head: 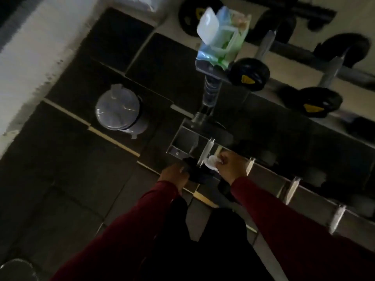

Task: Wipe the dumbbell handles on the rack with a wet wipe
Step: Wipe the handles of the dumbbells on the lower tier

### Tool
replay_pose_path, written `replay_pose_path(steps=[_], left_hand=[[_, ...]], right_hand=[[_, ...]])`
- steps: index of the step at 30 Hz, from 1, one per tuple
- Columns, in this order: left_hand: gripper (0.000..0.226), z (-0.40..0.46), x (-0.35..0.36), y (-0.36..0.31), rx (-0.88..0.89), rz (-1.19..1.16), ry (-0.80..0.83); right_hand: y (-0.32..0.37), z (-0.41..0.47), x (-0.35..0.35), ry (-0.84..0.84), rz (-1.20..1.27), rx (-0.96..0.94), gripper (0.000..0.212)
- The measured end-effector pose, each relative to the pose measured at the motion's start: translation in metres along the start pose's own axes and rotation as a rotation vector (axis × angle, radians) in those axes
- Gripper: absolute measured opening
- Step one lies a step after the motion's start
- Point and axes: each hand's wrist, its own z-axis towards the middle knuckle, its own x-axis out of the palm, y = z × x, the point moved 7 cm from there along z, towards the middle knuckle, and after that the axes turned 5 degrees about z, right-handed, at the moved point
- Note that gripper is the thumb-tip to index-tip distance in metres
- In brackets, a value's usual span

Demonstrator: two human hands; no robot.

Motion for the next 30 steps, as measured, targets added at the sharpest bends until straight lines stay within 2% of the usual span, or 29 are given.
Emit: replay_pose_path(steps=[2,5,7,10,14,18,22,25,28,30], left_hand=[[0.037,0.037,0.005,0.007,0.032,0.059,0.062],[0.036,0.084,0.015,0.015,0.036,0.063,0.100],[0.034,0.110,0.026,0.018,0.038,0.049,0.110],[0.030,0.144,0.050,0.024,0.037,0.000,0.095],[0.032,0.170,0.068,0.036,-0.044,-0.207,-0.094],[0.041,0.186,0.094,0.055,-0.298,-0.440,-0.153],[0.044,0.191,0.107,0.059,-0.378,-0.527,-0.246],[0.041,0.191,0.111,0.061,-0.383,-0.624,-0.319],[0.055,0.191,0.115,0.064,-0.393,-0.694,-0.354],[0.060,0.195,0.118,0.067,-0.390,-0.746,-0.365]], right_hand=[[-0.018,0.019,0.032,0.007,0.101,0.135,0.015],[-0.079,0.059,0.097,0.119,0.160,0.357,0.025],[-0.074,0.059,0.107,0.146,0.151,0.465,0.028],[-0.070,0.065,0.109,0.113,0.081,0.527,0.024],[-0.084,0.085,0.128,0.143,0.087,0.487,0.023],[-0.094,0.108,0.143,0.127,-0.131,0.413,0.022],[-0.103,0.121,0.149,0.202,-0.183,0.378,0.024],[-0.105,0.115,0.142,0.151,-0.094,0.322,0.019],[-0.111,0.101,0.141,0.066,0.178,0.326,0.022],[-0.113,0.105,0.144,0.012,0.191,0.322,0.020]])
